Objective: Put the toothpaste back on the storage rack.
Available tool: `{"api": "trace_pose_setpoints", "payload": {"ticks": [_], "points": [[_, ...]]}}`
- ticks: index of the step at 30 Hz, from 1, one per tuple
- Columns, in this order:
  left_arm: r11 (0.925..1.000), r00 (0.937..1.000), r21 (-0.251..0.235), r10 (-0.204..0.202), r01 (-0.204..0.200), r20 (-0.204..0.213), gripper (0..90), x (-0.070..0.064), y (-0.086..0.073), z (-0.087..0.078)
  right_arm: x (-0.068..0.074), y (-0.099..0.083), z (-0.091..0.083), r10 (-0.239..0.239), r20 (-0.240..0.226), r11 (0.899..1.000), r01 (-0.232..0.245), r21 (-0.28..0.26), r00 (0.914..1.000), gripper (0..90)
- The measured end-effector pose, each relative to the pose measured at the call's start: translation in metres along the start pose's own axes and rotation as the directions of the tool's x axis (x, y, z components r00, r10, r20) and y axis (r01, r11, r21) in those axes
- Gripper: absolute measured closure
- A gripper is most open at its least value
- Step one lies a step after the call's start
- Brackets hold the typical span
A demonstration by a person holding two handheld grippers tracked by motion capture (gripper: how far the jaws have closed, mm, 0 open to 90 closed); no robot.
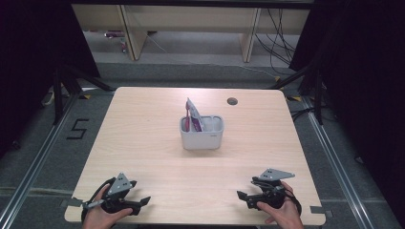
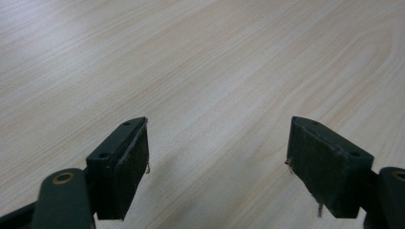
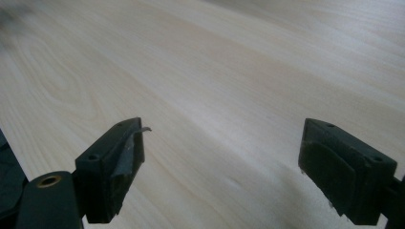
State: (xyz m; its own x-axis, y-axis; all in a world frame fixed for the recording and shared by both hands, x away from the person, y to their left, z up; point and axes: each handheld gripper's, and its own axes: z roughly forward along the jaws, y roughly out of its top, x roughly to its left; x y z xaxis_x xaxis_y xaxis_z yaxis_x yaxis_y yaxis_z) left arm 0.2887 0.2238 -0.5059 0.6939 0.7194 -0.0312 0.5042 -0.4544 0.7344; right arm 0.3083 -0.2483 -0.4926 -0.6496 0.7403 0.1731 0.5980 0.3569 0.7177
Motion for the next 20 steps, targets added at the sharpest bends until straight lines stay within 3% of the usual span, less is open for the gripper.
{"api": "trace_pose_setpoints", "payload": {"ticks": [1, 2, 3, 4, 5, 6, 7, 9, 11, 13, 14, 15, 20], "points": [[1.0, 1.0, 0.001, 0.0, 0.0, 0.0, 22.0, 0.0001, -0.0001, 0.0, 0.0003, -0.001, 0.0016, 0.002, -0.032, 1.0, -0.002, 0.008, 0.9995, 16.3], [1.0, 1.0, 0.0, -0.001, 0.001, 0.0, 22.0, 0.0001, -0.0003, 0.0001, 0.0014, -0.0022, 0.0011, 0.018, -0.031, 1.0, -0.017, 0.021, 0.9994, 16.3], [1.0, 1.0, 0.0, -0.002, 0.002, -0.001, 22.0, 0.0, -0.0005, 0.0001, 0.0021, -0.0029, 0.0001, -0.01, 0.012, 1.0, 0.01, 0.018, 0.9999, 16.3], [1.0, 1.0, 0.003, 0.003, -0.003, -0.003, 22.0, 0.0005, -0.0005, -0.0002, 0.006, -0.0039, -0.0001, 0.036, -0.001, 0.999, -0.036, 0.041, 0.9993, 16.3], [1.0, 1.0, 0.003, 0.004, -0.004, 0.001, 22.0, 0.0009, -0.0006, -0.0001, 0.0062, -0.0049, 0.0003, 0.034, 0.003, 0.999, -0.034, 0.037, 0.9994, 16.3], [1.0, 1.0, 0.0, 0.001, -0.001, -0.001, 22.0, 0.0005, -0.0007, -0.0003, 0.0032, -0.0051, 0.0003, -0.016, 0.016, 0.999, 0.015, 0.03, 0.9998, 16.3], [1.0, 1.0, -0.007, -0.004, 0.004, -0.001, 22.0, 0.0001, -0.0009, 0.0001, 0.0052, -0.006, 0.0001, 0.008, 0.0, 0.999, -0.008, 0.04, 1.0, 16.3], [1.0, 1.0, -0.005, -0.002, 0.002, 0.0, 22.0, 0.0003, -0.001, 0.0, 0.0031, -0.0065, 0.0009, -0.017, -0.006, 0.999, 0.018, 0.041, 0.9998, 16.3], [1.0, 1.0, -0.001, 0.002, -0.002, 0.0, 22.0, 0.0005, -0.001, -0.0003, 0.0055, -0.0072, -0.0008, 0.027, 0.003, 0.999, -0.027, 0.045, 0.9996, 16.3], [1.0, 1.0, -0.002, 0.0, 0.0, 0.0, 22.0, 0.0006, -0.0012, -0.0004, 0.002, -0.0074, -0.0002, -0.008, 0.004, 0.999, 0.008, 0.034, 1.0, 16.2], [1.0, 1.0, -0.001, 0.002, -0.002, 0.0, 22.0, 0.0009, -0.0012, -0.0005, 0.0052, -0.0082, -0.0012, 0.039, 0.005, 0.998, -0.04, 0.049, 0.9992, 16.2], [1.0, 1.0, 0.0, 0.002, -0.002, 0.0, 22.0, 0.0011, -0.0012, -0.0005, 0.002, -0.0083, -0.0008, 0.003, 0.013, 0.999, -0.003, 0.04, 0.9999, 16.2], [1.0, 1.0, 0.0, 0.002, -0.002, -0.001, 21.9, 0.0008, -0.0013, -0.0005, 0.0025, -0.0093, -0.0004, 0.004, 0.018, 0.999, -0.005, 0.044, 0.9998, 16.2]]}}
